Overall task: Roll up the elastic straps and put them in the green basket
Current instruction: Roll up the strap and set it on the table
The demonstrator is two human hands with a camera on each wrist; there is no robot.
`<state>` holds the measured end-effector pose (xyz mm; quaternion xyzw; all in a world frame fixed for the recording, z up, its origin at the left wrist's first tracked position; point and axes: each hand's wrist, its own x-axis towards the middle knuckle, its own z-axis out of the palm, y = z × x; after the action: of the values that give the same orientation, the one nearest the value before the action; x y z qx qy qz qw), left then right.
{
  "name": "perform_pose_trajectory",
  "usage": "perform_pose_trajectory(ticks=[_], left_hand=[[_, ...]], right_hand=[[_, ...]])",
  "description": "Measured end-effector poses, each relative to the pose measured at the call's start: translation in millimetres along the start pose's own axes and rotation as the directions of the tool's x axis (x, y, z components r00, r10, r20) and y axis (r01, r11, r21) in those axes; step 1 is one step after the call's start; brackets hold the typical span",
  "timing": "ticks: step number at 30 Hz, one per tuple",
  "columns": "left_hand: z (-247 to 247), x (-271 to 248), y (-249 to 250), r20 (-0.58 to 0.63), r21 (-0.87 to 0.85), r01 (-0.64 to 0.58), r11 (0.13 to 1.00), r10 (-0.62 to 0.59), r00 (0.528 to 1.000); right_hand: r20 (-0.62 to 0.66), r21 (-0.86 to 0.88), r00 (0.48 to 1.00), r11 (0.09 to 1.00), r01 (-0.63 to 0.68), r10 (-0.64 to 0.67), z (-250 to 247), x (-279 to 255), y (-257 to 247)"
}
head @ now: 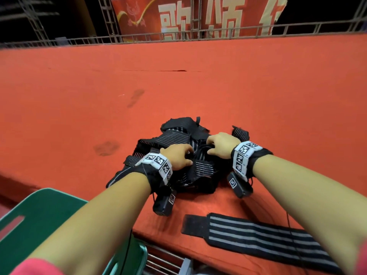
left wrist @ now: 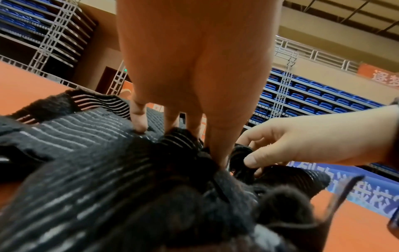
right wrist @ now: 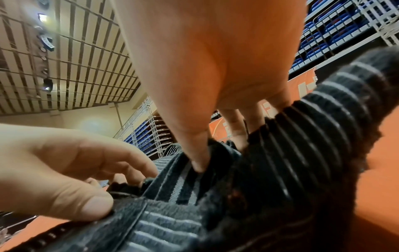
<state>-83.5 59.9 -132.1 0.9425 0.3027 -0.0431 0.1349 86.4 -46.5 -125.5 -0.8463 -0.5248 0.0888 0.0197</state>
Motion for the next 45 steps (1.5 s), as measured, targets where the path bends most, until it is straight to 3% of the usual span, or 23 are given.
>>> perform_pose_trajectory(ticks=[4, 8, 11, 15, 18, 22, 25, 27, 30, 34, 37, 41, 43, 45], left_hand=[[6.4, 3.1, 1.0, 0.005, -0.018, 0.042, 0.999, -0.042, 0.999], [8.9, 5.6, 0.6, 0.013, -0.065, 0.064, 0.996, -0.063, 0.998], [6.9, 6.1, 1.0, 0.005, -0.091, 0.061, 0.994, -0.061, 0.998], [5.1, 5.2, -0.6, -0.009, -0.098, 0.106, 0.989, -0.107, 0.994], [3.7, 2.2, 0.6, -0.029, -0.083, 0.115, 0.99, -0.117, 0.993], [-3.9, 1.3, 5.3, -0.028, -0.155, 0.08, 0.985, -0.086, 0.996], [-12.0, 3.1, 13.3, -0.096, -0.397, -0.043, 0.917, 0.005, 0.995], [-15.1, 4.5, 22.5, -0.126, -0.463, -0.118, 0.879, 0.066, 0.99], [-14.1, 8.0, 36.9, -0.147, -0.381, -0.164, 0.91, 0.115, 0.982], [-12.7, 13.8, 50.1, -0.265, -0.309, -0.192, 0.932, 0.109, 0.958], [-10.0, 16.9, 59.1, -0.279, -0.295, -0.279, 0.914, 0.197, 0.94], [-2.5, 16.2, 78.9, -0.306, -0.248, -0.419, 0.873, 0.34, 0.889], [-1.3, 17.5, 82.9, -0.289, -0.176, -0.416, 0.892, 0.357, 0.888], [-2.5, 17.5, 81.2, -0.28, -0.105, -0.376, 0.921, 0.335, 0.9]], right_hand=[[-0.02, 0.098, 0.999, 0.995, -0.035, 0.037, -4.8, -2.0, 12.9], [-0.145, 0.316, 0.985, 0.948, -0.042, 0.092, -14.7, -4.9, 27.0], [-0.216, 0.55, 0.957, 0.834, -0.044, 0.193, -17.3, -2.9, 32.4], [-0.218, 0.797, 0.918, 0.603, -0.028, 0.33, -22.2, -4.0, 30.6], [-0.21, 0.88, 0.905, 0.474, 0.011, 0.369, -29.1, -5.5, 23.9], [-0.23, 0.915, 0.896, 0.398, 0.066, 0.379, -38.7, -5.3, 19.3], [-0.234, 0.908, 0.905, 0.412, 0.073, 0.355, -39.4, -6.1, 16.0], [-0.24, 0.901, 0.911, 0.426, 0.08, 0.337, -38.0, -6.8, 13.3], [-0.241, 0.896, 0.915, 0.437, 0.081, 0.325, -37.9, -8.9, 14.5], [-0.168, 0.873, 0.954, 0.487, 0.026, 0.25, -37.0, -21.0, 34.7], [-0.165, 0.747, 0.973, 0.665, 0.015, 0.164, -38.7, -30.9, 51.6], [-0.199, 0.484, 0.98, 0.868, 0.112, -0.015, -48.4, -38.9, 57.6], [-0.189, 0.489, 0.982, 0.868, 0.089, 0.006, -48.6, -39.4, 57.9], [-0.203, 0.596, 0.968, 0.803, 0.004, 0.146, -46.7, -35.8, 63.2]])
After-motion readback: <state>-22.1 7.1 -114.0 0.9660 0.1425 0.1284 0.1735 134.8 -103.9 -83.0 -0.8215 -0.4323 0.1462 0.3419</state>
